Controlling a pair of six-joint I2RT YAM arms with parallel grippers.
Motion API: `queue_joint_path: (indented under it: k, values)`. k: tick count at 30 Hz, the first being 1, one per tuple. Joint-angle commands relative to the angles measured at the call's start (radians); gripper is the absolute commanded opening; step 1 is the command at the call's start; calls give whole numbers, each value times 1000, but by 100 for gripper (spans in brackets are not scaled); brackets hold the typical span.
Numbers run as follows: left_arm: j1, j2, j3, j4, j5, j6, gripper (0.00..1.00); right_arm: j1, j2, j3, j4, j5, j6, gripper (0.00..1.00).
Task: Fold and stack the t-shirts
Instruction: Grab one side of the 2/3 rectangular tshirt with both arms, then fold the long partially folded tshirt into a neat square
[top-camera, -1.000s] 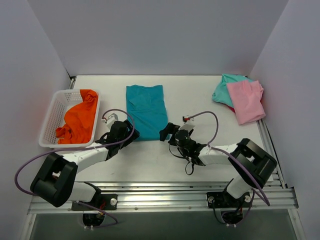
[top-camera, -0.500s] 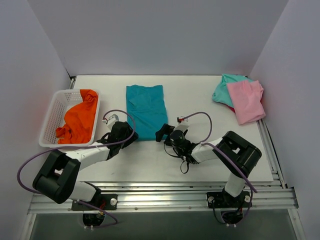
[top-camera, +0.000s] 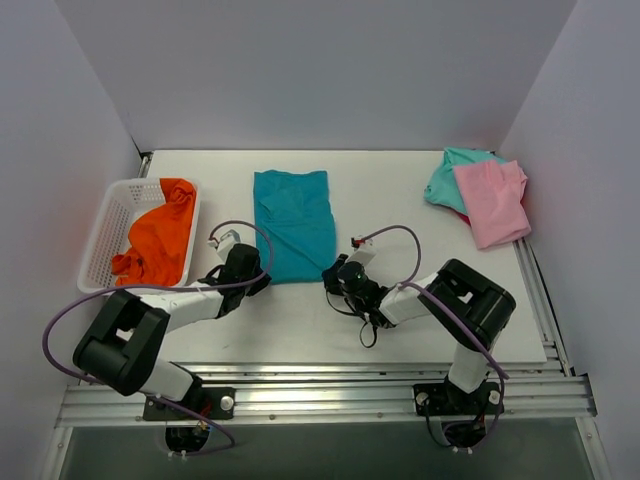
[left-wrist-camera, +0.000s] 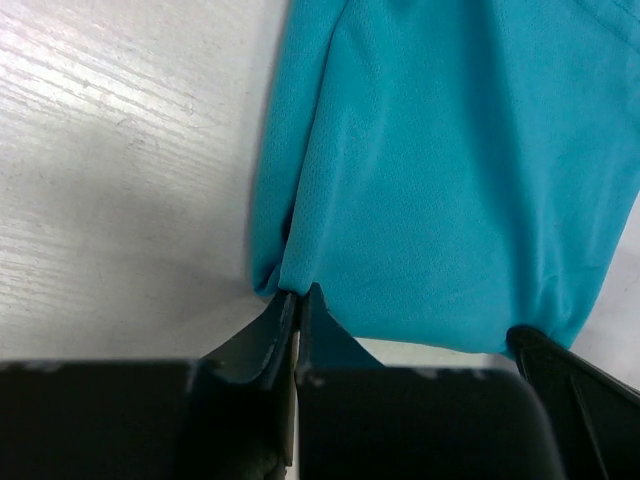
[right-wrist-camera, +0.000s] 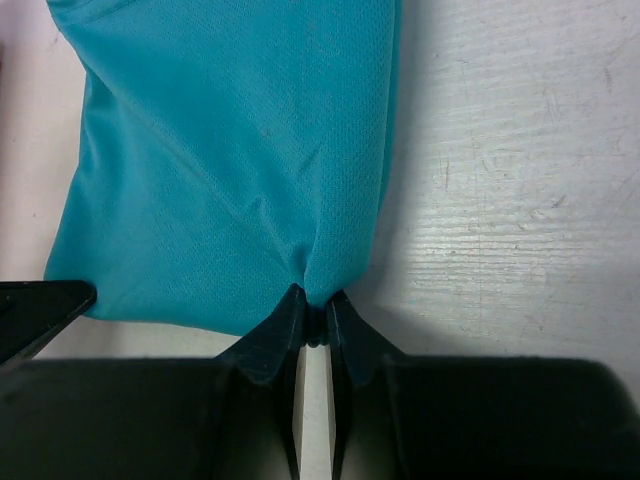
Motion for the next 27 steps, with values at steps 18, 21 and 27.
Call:
queue_joint_path:
  k: [18,21,27]
  values:
    - [-141,-647,-59,-428,-24,-45,2,240,-642,20,-750,340,73,0]
    - [-139,-685,21,-493,-56,-19,2,243,-664,86,-810,374,45,0]
    - [-130,-564,204,-513,-88,56,2,240,-603,210,-864,436,-1,0]
